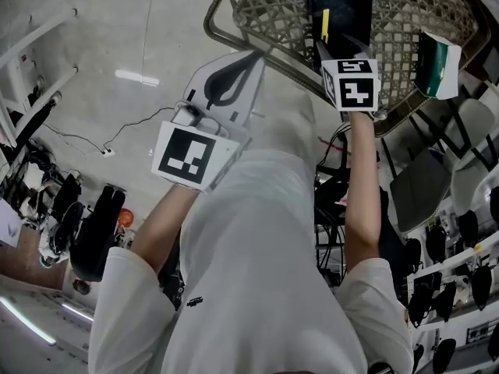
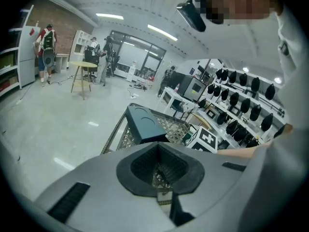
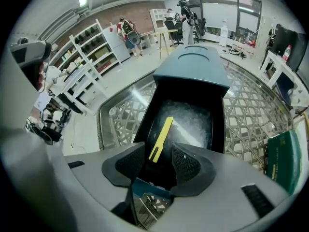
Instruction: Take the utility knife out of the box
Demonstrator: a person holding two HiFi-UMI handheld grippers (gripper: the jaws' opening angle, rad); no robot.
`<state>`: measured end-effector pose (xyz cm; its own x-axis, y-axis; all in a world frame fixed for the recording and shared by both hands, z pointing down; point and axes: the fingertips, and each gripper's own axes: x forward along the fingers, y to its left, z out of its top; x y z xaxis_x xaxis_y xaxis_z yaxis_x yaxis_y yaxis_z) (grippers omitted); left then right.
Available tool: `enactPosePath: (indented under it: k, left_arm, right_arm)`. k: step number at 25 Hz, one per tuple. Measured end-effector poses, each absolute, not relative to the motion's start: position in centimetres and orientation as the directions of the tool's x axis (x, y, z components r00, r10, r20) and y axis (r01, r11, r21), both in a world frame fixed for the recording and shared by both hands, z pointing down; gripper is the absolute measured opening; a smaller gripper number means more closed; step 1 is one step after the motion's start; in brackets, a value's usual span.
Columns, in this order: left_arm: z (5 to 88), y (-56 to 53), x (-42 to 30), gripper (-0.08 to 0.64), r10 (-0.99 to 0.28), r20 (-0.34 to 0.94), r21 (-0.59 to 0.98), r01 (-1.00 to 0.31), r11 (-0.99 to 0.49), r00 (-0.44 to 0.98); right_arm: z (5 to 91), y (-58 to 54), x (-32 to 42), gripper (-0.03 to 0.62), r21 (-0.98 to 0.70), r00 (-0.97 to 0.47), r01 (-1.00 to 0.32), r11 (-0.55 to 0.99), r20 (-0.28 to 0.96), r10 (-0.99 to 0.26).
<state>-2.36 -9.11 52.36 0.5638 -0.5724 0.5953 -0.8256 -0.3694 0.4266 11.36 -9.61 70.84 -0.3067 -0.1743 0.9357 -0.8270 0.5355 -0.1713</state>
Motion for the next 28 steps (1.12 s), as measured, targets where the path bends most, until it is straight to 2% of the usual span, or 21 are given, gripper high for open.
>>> enactPosePath:
  k: [7,14,17,19,28]
  left_arm:
    - [53.4,-9.2,-2.5,0.001,-0.570,0.600,0.435,-0.827,-0.356,0.561]
    - [53.4,-9.5,-3.0,0.000,-0.576,0.600,0.433,-0.831,-0.349,0.555]
    - [53.6,-9.3,-3.2,0.000,-0.576,0.602,0.433,-0.832,-0.346,0.553]
    - [53.6,-9.2,-3.2,0.001,-0.578,0.601,0.432,-0.833,-0.347,0.552]
    - [53.3,-8.5,-3.5,0.000,-0.581,0.596,0.430,-0.831,-0.352,0.554]
  right_arm:
    - [72.6,-9.7,11.2,0.150,-0.148,-0.263,-0.825,0.545,0.955,-0.139]
    - [73.4,-9.5,11.4,0.097,-0.044,-0.160,-0.795,0.605,0.977,-0.139]
    - [73.4,-9.5,11.5,0.092,-0.042,-0.158,-0.790,0.611,0.978,-0.138]
    - [73.4,-9.5,11.4,0.058,-0.046,-0.162,-0.787,0.615,0.978,-0.134]
    - [73.2,-9.1,11.4,0.052,-0.026,-0.155,-0.756,0.654,0.978,-0.140]
